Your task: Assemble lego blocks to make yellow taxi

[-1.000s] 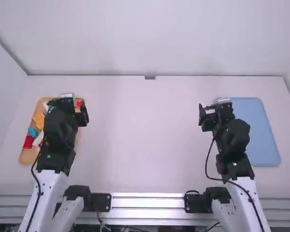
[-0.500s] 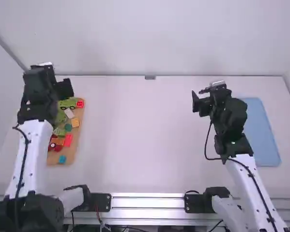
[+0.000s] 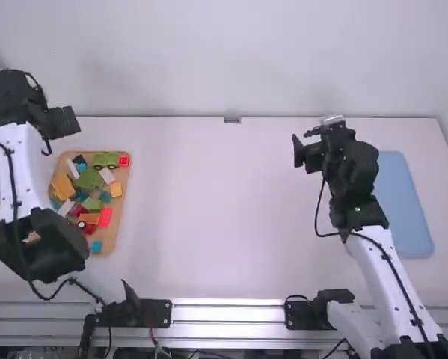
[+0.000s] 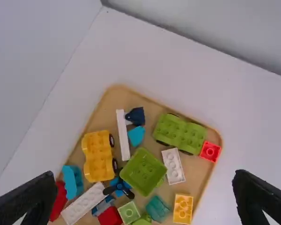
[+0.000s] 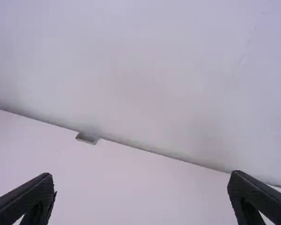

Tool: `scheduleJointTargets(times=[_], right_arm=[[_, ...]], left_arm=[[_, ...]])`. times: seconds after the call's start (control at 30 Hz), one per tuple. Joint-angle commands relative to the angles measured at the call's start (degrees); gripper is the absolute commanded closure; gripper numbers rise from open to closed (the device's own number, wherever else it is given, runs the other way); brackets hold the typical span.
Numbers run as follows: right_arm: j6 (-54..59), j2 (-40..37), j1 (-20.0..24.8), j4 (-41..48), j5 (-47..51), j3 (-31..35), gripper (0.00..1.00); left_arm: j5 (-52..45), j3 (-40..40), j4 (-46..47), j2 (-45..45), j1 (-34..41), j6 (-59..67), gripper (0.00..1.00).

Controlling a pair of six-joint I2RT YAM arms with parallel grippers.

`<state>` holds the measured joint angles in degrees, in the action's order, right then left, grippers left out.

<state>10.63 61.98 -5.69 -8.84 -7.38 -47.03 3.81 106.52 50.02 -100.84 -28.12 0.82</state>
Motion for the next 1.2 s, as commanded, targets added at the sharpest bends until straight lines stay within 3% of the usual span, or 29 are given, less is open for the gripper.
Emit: scheduleJointTargets(times=[0.0, 0.23, 1.17], right_arm=[[-0.1, 0.2, -0.4, -0.1, -0.3, -2.4, 0.02], [-0.3, 0.2, -0.4, -0.3, -0.3, -2.4, 0.02], [-0.3, 3.3, -0.4, -2.9, -0.3, -2.4, 0.02]], left_arm=[[-3.4, 5.0, 2.2, -3.1, -2.9, -0.1, 0.01], [-3.2, 8.3, 6.6, -10.8, -8.8, -2.6, 0.01], [-6.9, 8.3, 9.5, -27.9, -14.4, -1.1, 0.01]])
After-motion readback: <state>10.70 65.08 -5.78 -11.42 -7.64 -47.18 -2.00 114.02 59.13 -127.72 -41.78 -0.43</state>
